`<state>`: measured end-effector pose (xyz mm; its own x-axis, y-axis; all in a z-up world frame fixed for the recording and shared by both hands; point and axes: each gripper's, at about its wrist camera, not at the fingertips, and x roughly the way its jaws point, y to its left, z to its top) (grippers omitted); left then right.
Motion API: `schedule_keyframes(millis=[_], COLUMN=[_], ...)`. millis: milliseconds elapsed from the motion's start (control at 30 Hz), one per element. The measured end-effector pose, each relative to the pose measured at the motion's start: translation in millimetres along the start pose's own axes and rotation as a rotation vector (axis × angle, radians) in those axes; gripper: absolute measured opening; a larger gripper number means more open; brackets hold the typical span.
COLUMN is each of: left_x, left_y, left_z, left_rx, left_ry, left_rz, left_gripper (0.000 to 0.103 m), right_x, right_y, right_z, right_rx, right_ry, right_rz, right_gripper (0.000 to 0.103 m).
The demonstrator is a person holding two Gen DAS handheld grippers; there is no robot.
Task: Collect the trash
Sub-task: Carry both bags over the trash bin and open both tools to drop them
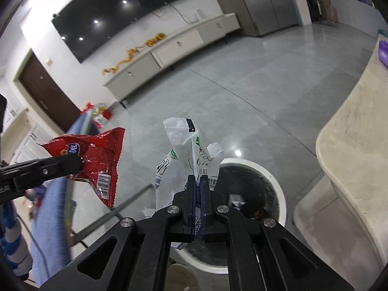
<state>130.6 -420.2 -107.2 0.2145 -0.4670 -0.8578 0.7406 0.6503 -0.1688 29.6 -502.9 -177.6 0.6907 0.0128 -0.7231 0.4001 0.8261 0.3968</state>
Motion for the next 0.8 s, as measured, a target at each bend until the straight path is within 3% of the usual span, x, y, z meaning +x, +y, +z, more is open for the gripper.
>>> schedule_keyframes(millis=[300, 400, 567, 800], left_x=[50.8, 52.6, 30.8, -30.7], left_y=[3.0, 6.6, 14.0, 26.8], left_z=[7.8, 8.7, 4.7, -3.4], left_rx=[-0.045, -0.073, -0.081, -0.103], left_ry=[0.054, 0.056, 0.023, -0.062], left_rz=[-0.037, -0.064, -0.069, -0.056], left_gripper=[0.007, 0.008, 0.018, 0.029], right_x=[49.5, 57.6, 50.9, 19.5], right_y=[-20.0, -25.2, -24.6, -7.4], right_z=[-8.7, -8.7, -13.4, -11.4], right_rx=[-0.006, -0.004, -0.011, -0.025], right_ry=[0.078, 0.092, 0.085, 0.049], right_rz=[-0.075, -0.087, -0.087, -0.078], right_gripper=[0.007, 0.018, 0.035, 0.038])
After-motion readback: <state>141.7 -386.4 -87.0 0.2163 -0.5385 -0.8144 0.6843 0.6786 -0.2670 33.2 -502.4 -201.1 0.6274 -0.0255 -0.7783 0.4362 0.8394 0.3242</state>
